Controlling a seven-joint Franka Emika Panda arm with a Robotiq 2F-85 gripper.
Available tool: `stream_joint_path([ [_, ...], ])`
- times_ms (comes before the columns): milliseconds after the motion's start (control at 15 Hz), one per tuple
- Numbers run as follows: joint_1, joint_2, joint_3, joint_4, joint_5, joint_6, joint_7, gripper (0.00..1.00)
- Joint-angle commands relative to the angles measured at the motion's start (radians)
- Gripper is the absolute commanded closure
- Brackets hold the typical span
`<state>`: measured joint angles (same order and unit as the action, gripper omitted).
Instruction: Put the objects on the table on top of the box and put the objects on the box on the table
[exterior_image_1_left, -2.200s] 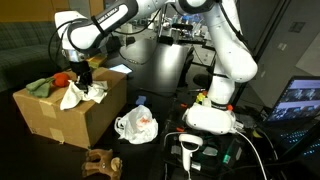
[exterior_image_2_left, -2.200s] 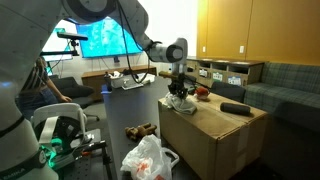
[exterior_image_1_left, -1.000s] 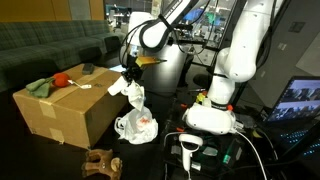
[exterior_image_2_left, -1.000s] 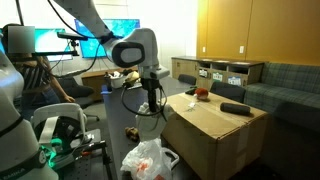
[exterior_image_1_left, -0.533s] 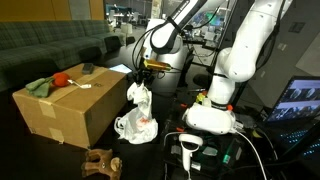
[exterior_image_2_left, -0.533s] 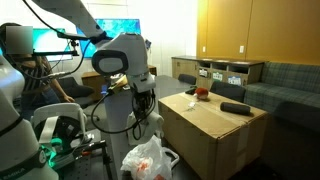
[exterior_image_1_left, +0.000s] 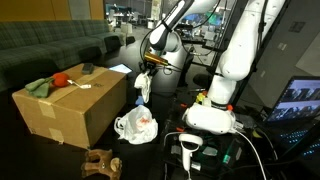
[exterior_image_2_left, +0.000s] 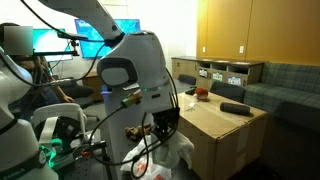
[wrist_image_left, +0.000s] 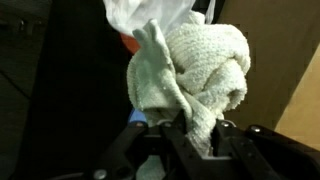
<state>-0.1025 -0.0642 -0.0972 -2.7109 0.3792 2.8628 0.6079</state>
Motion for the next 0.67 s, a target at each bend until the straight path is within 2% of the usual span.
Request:
stream_joint_path([
  [0,-0.072,0.180,-0.052,0.136,-0.053,0.115,0.095,0.96],
  [133,-0.075,0.265,-0.093,0.186,-0.128,0.182,0.210,0.96],
  [333,0.004,0.410,-0.196,0.282,-0.213,0.205,0.361,0.96],
  [533,0.010,0.521,-0.185,0.370,-0.127,0.160,0.362,0.96],
  [600,-0.013,0.552,-0.159,0.397,-0.100,0.147,0.360,0.96],
])
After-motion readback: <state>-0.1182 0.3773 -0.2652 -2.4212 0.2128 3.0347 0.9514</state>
